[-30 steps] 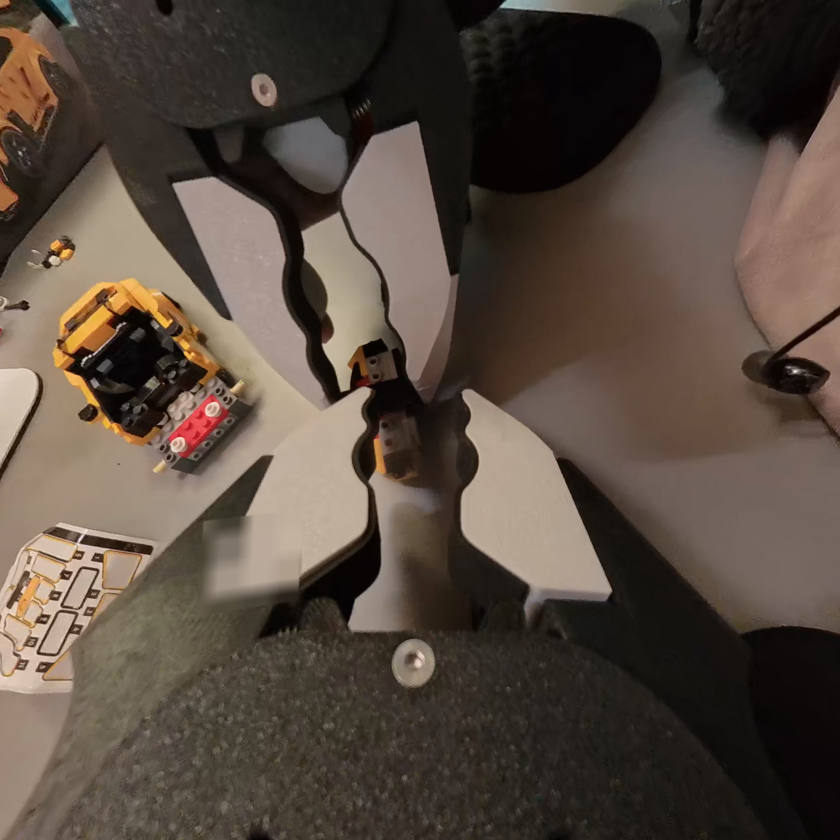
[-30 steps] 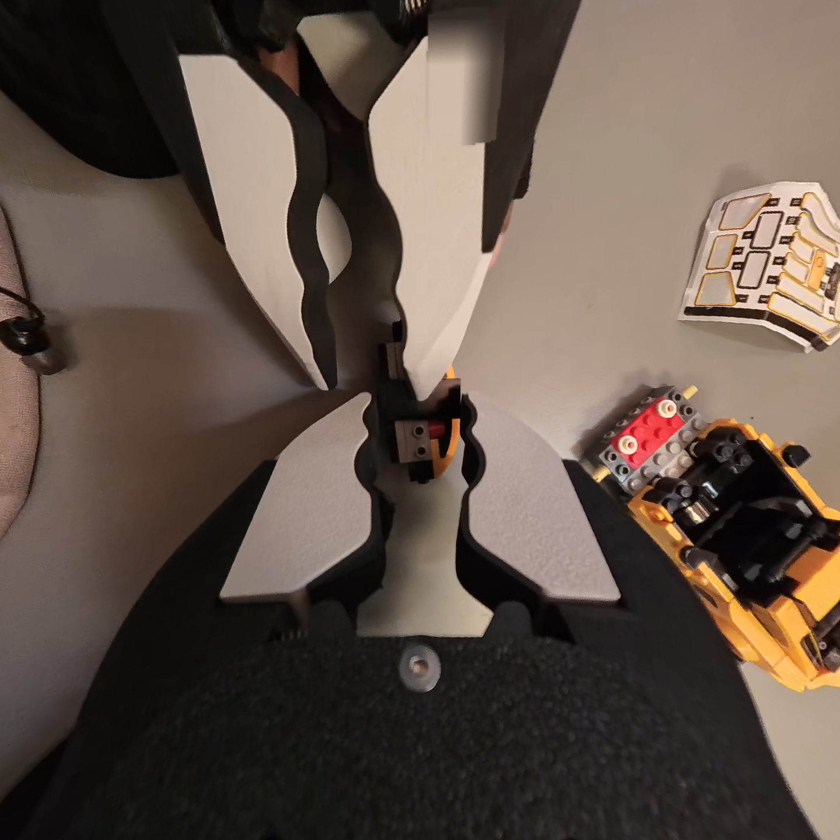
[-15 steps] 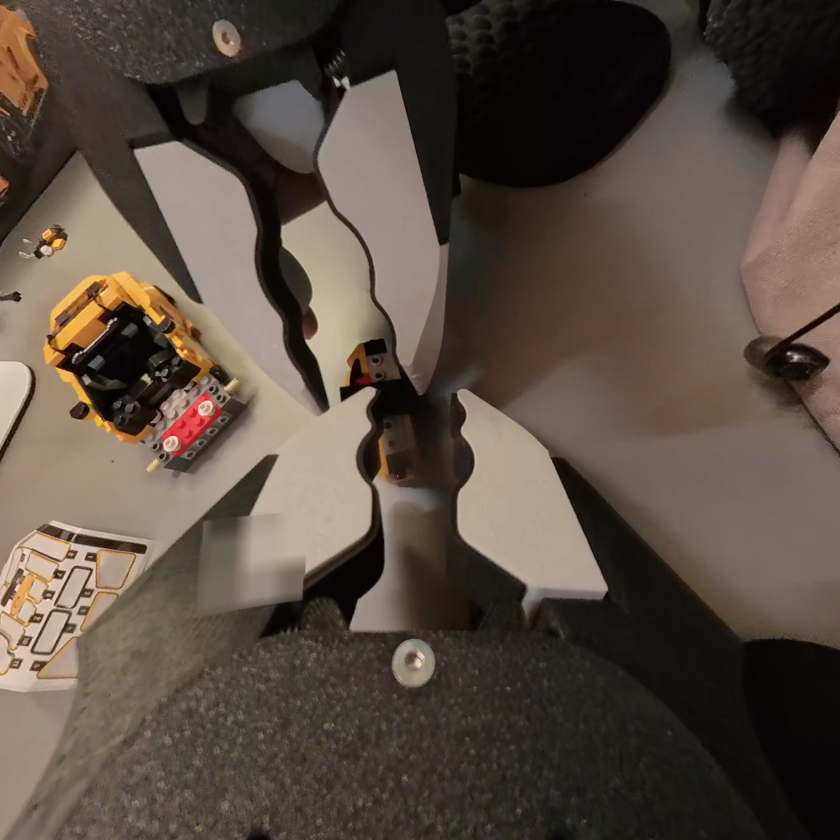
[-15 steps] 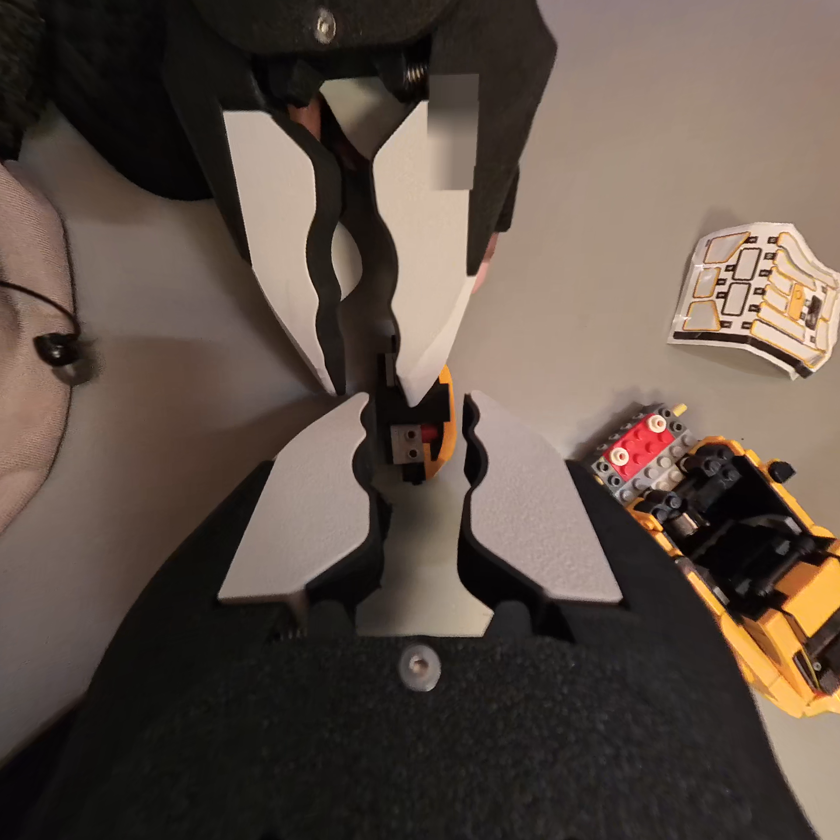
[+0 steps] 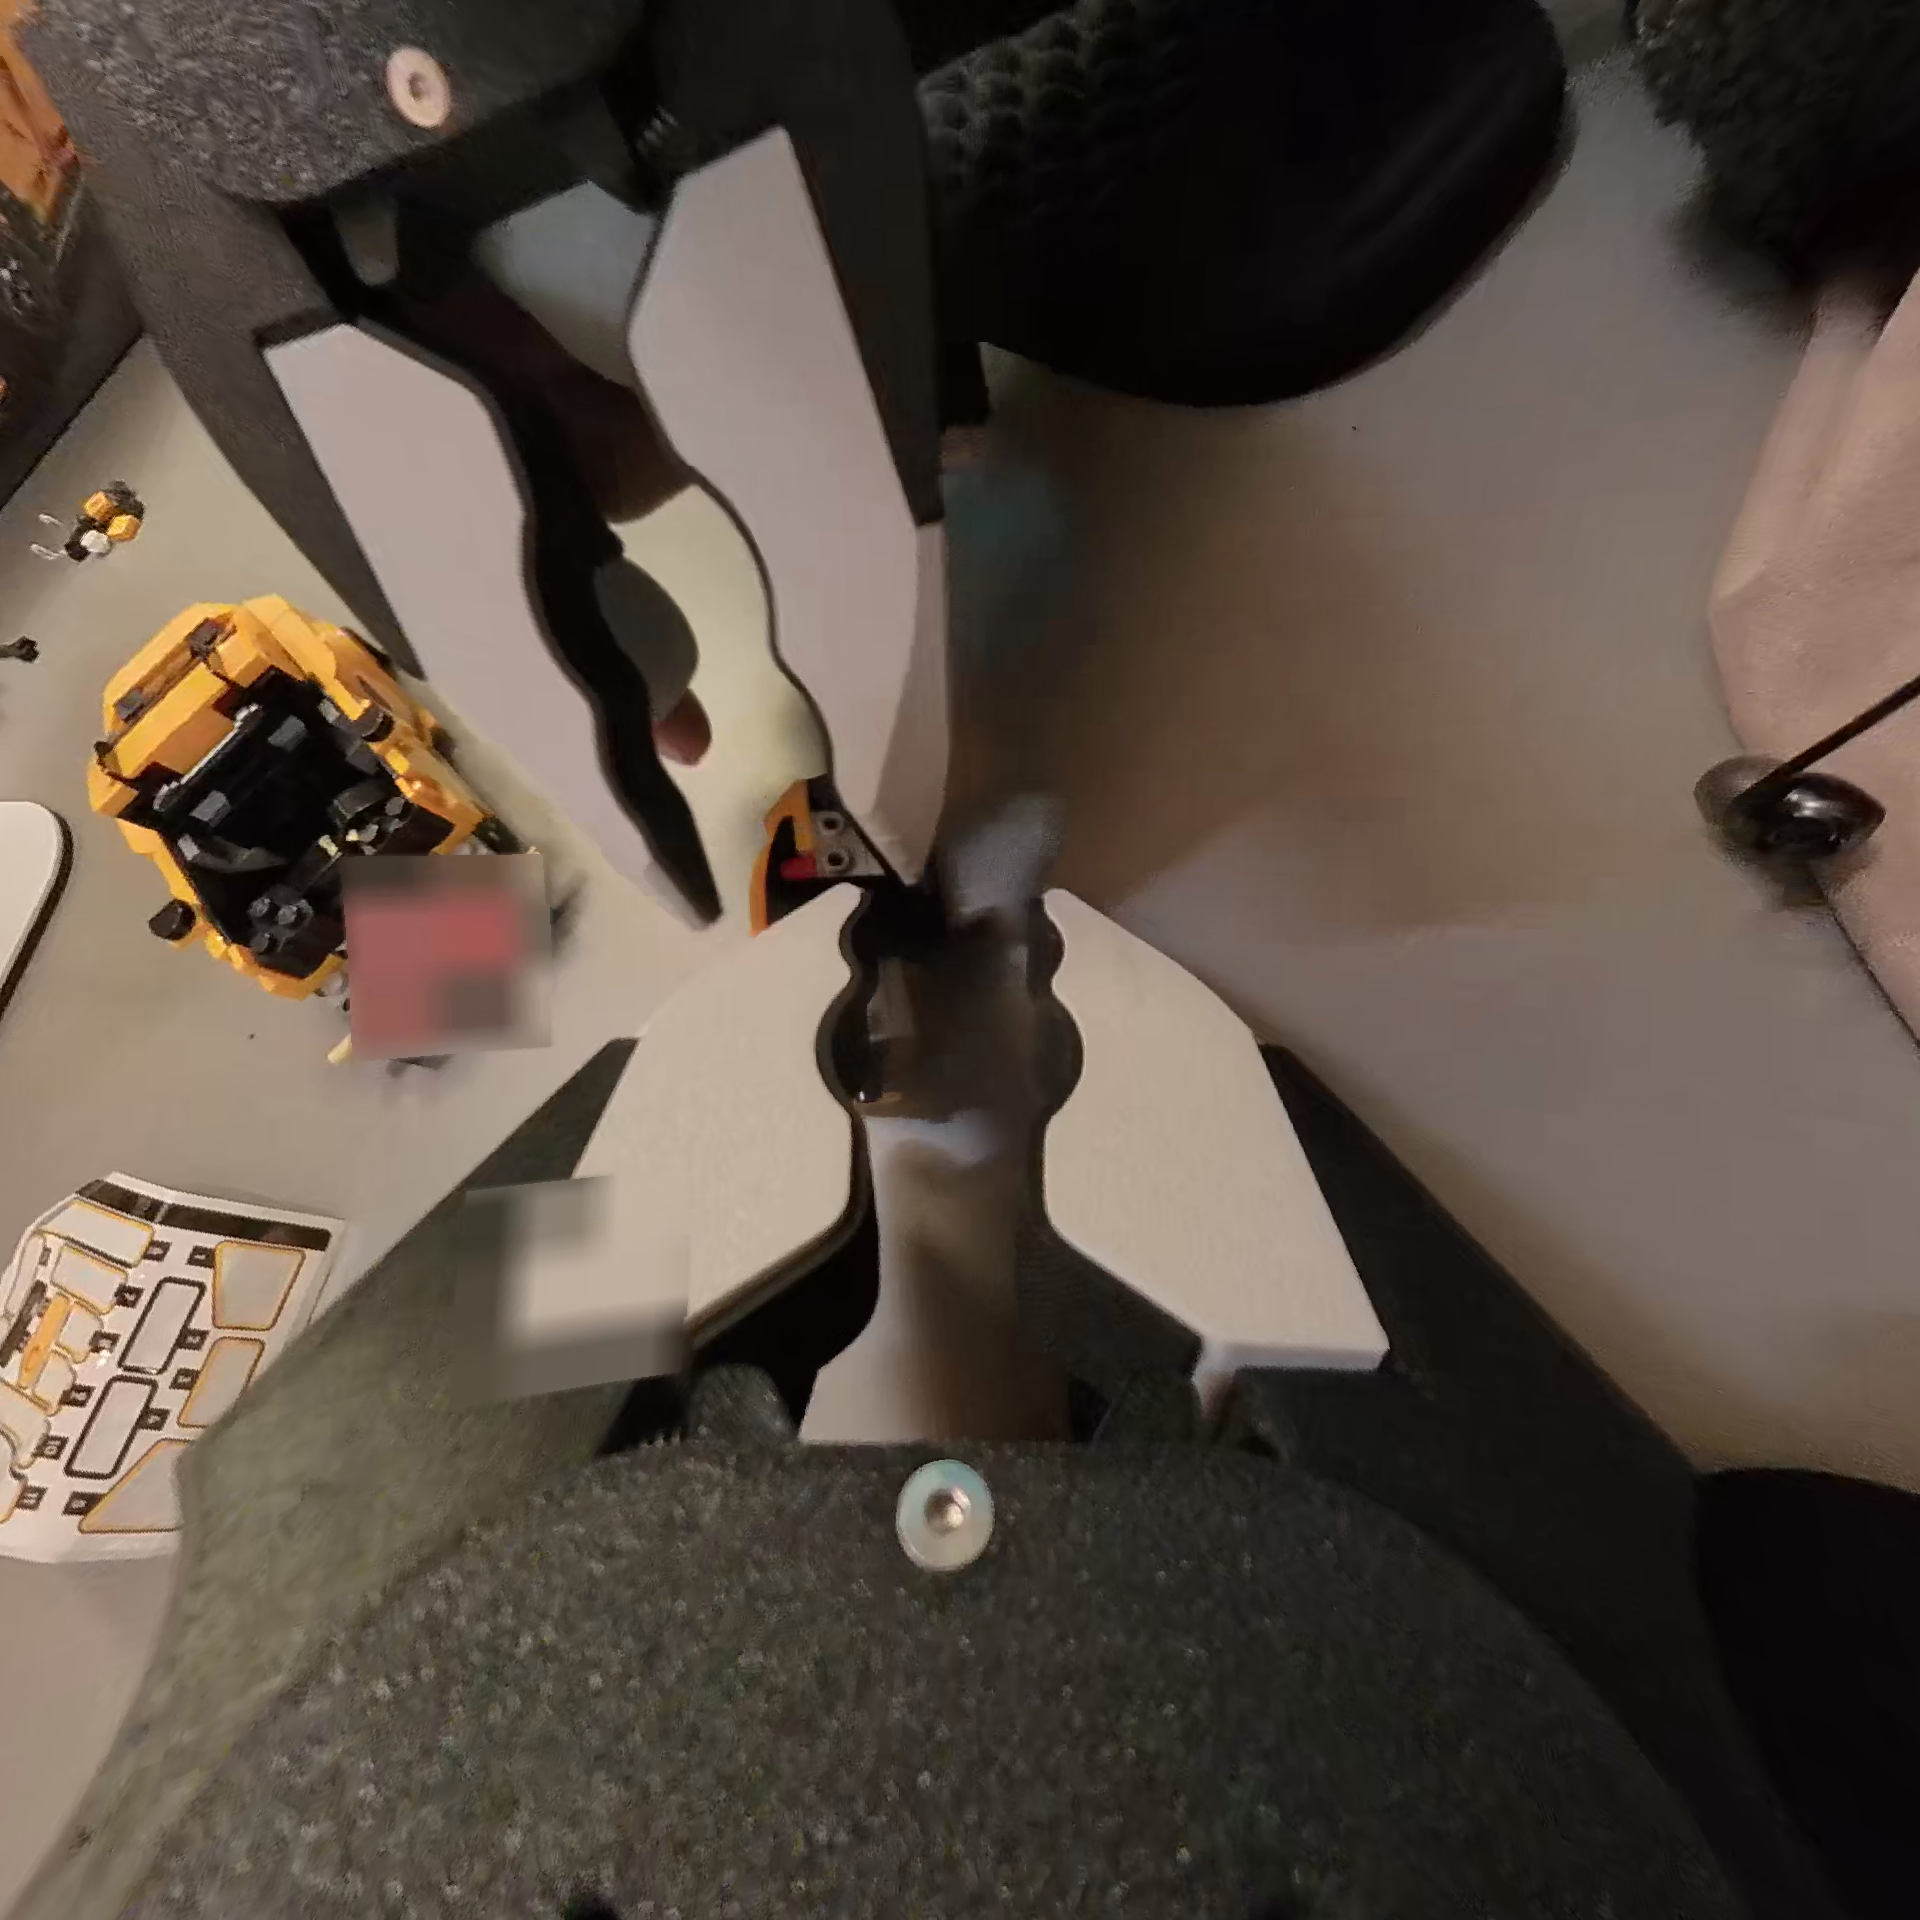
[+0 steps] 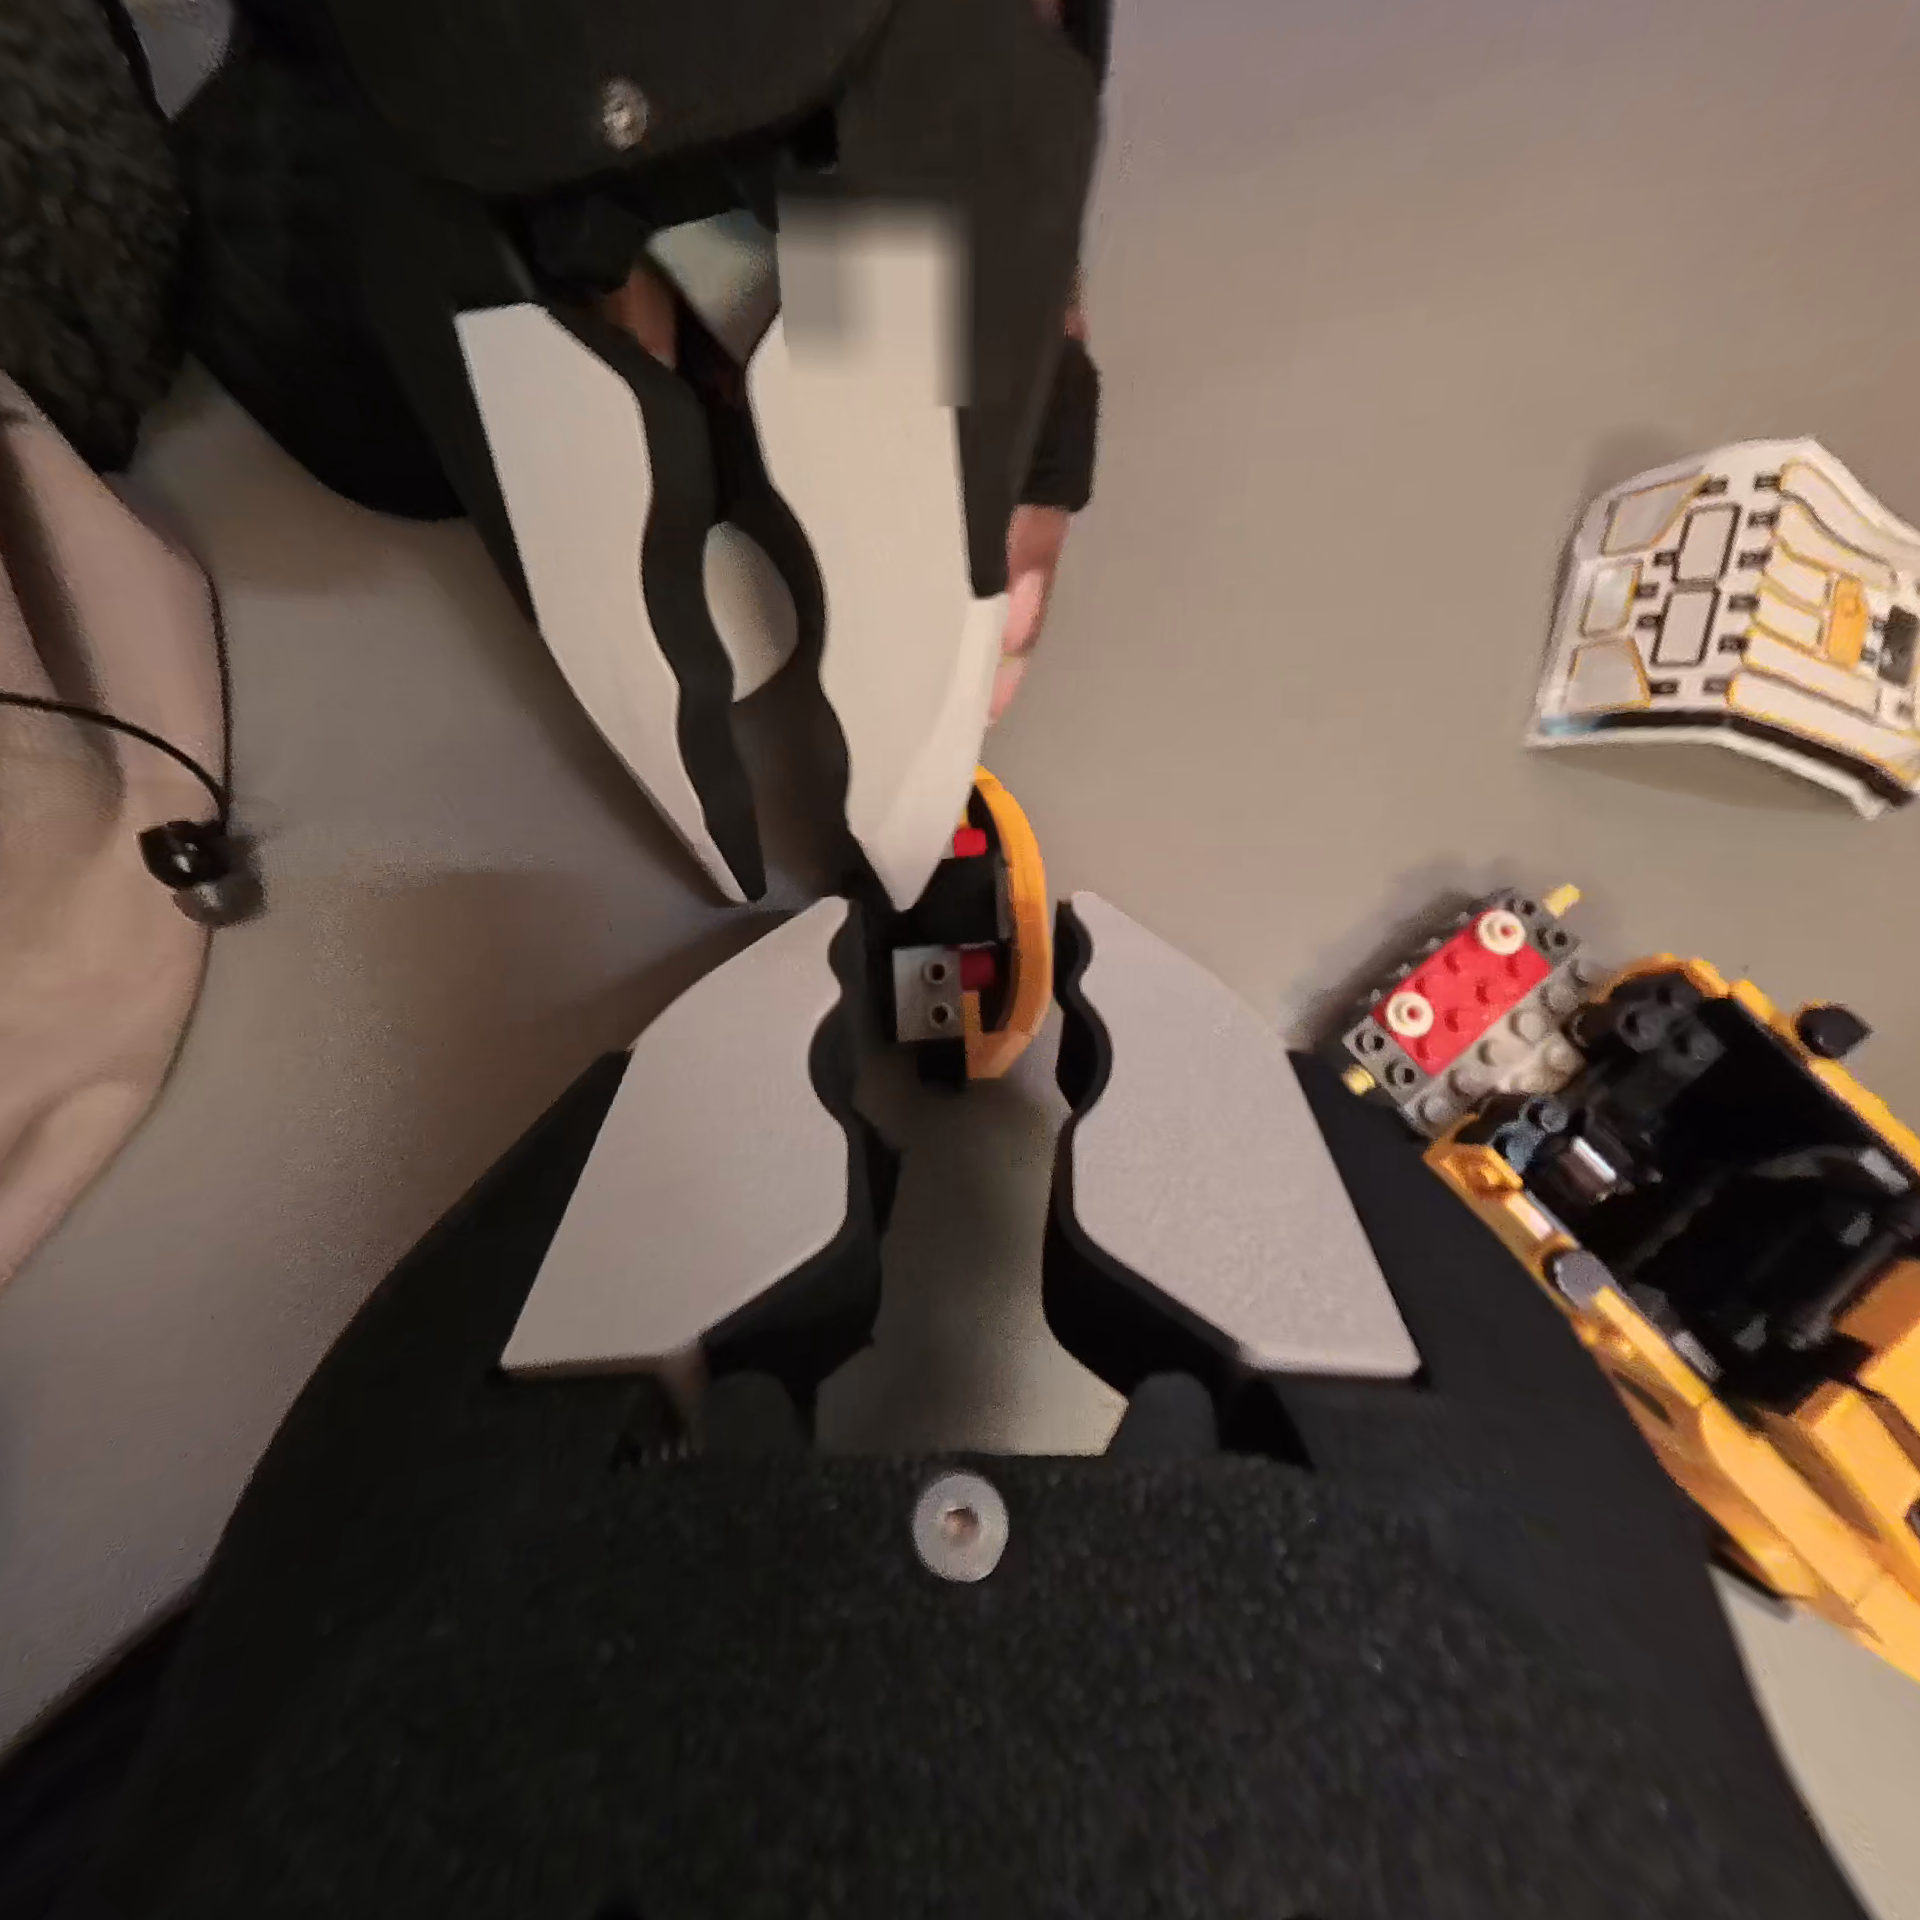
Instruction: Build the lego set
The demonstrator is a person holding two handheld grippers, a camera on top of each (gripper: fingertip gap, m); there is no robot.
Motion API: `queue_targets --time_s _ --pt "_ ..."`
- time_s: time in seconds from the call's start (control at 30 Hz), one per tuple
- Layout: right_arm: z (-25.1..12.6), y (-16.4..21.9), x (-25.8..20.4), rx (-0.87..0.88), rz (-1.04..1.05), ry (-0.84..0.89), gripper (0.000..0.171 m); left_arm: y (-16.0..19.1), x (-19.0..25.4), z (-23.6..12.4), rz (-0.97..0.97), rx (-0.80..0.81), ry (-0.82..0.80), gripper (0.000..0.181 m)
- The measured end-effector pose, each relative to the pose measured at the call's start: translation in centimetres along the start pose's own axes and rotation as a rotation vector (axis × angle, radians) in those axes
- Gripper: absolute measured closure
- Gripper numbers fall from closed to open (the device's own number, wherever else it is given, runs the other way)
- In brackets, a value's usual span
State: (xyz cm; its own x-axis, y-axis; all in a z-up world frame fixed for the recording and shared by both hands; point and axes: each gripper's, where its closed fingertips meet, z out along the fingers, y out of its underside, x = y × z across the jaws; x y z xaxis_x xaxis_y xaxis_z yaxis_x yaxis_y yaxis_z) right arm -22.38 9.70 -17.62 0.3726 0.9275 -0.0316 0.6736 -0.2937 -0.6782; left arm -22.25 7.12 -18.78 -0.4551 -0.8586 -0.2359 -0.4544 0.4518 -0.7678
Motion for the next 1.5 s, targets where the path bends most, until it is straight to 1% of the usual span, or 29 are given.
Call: queue_targets --time_s 0.1,0.23,0.3,0.53,0.8,1.0,1.07,1.17,1.23,1.33,1.4,1.5 --pt "-0.1 0.7 0.5 -0.005 0.141 -0.071 0.126 0.0 0.0 0.0 -0.007 0.001 0.0 0.154" --pt "0.9 1.4 0.1 -0.039 0.169 -0.113 0.123 0.0 0.0 -0.1 -0.016 0.002 0.0 0.153" --pt "1.0 1.3 0.2 -0.048 0.172 -0.118 0.127 0.0 0.0 0.0 -0.018 -0.004 -0.001 0.152" --pt "0.4 1.4 0.1 -0.043 0.161 -0.121 0.132 -0.1 -0.1 -0.2 -0.023 0.004 -0.011 0.151" --pt "0.2 1.5 0.1 -0.046 0.046 -0.032 0.132 -0.3 0.3 -0.3 -0.031 0.017 0.018 0.152" --pt "0.2 1.6 0.1 -0.049 -0.065 0.088 0.132 -0.4 1.0 -1.0 -0.052 0.051 0.101 0.151" --pt "0.2 1.6 0.1 -0.036 -0.073 0.114 0.132 -1.0 0.2 -1.8 -0.091 0.097 0.086 0.153" --pt "0.3 1.7 0.1 -0.026 -0.083 0.144 0.132 -1.1 -1.8 -2.5 -0.186 0.135 0.028 0.15" --pt "0.3 1.7 0.1 -0.025 -0.097 0.16 0.132 -0.5 -2.5 -2.1 -0.236 0.117 0.002 0.14" --pt "0.3 1.7 0.0 -0.027 -0.129 0.184 0.132 1.0 -2.1 -0.7 -0.302 0.031 0.026 0.12" --pt "0.4 1.7 -0.1 -0.025 -0.16 0.208 0.132 1.5 -2.0 -0.1 -0.304 -0.016 0.029 0.119" --pt "0.5 1.6 -0.2 -0.025 -0.232 0.265 0.132 1.4 -1.9 0.1 -0.34 -0.013 0.055 0.127"
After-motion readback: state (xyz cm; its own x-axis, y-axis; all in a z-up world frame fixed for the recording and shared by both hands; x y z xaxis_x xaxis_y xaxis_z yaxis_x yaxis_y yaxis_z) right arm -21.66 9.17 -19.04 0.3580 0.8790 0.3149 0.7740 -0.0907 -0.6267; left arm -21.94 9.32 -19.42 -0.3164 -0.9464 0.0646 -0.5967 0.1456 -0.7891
